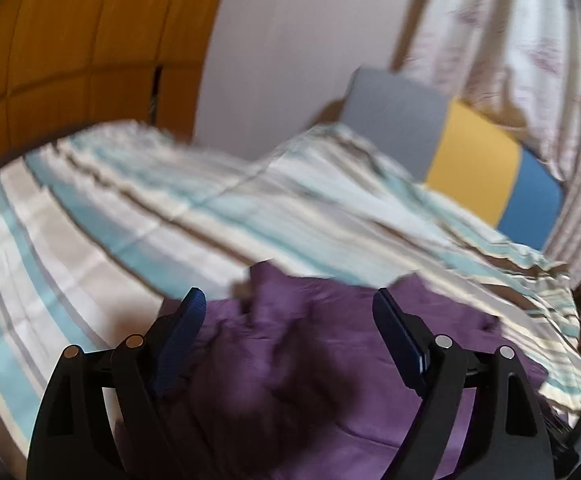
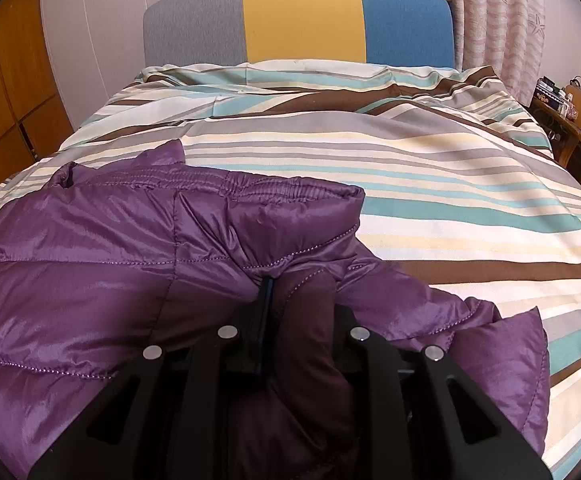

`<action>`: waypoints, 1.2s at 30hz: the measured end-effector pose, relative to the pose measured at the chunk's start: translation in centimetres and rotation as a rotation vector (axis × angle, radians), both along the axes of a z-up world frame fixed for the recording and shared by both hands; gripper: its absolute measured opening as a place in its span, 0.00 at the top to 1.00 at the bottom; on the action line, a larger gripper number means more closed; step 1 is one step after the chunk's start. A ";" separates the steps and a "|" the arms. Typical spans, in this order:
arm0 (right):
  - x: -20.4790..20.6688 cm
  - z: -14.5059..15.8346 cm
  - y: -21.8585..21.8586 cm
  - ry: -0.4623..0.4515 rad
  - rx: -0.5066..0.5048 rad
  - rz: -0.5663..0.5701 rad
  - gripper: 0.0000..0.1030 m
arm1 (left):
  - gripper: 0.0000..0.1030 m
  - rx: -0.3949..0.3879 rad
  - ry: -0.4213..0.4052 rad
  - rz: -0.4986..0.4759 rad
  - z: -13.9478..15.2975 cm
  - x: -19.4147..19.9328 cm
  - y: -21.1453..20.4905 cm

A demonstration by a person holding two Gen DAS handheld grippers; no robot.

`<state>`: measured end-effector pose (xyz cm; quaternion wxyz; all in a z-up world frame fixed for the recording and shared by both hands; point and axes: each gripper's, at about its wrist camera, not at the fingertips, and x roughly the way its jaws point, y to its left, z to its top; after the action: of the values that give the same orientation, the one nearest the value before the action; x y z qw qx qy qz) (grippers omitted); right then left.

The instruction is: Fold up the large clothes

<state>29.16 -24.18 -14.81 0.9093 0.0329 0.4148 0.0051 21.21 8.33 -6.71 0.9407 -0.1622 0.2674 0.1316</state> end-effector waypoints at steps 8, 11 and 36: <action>0.0 0.0 -0.1 -0.003 0.004 -0.002 0.80 | 0.19 0.222 0.126 -0.252 -1.8 5.8 -9.5; 0.0 0.0 -0.2 -0.004 0.011 -0.003 0.80 | 0.19 0.205 0.245 -0.294 -6.1 9.0 -9.5; -4.6 11.9 7.0 -0.433 -0.049 -0.049 0.56 | 0.16 0.102 0.213 -0.315 -7.6 8.8 -8.4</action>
<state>24.52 -17.14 -2.96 0.9776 0.0191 0.2087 -0.0202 30.00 -0.07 -14.28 0.9230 -0.0556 0.3806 0.0128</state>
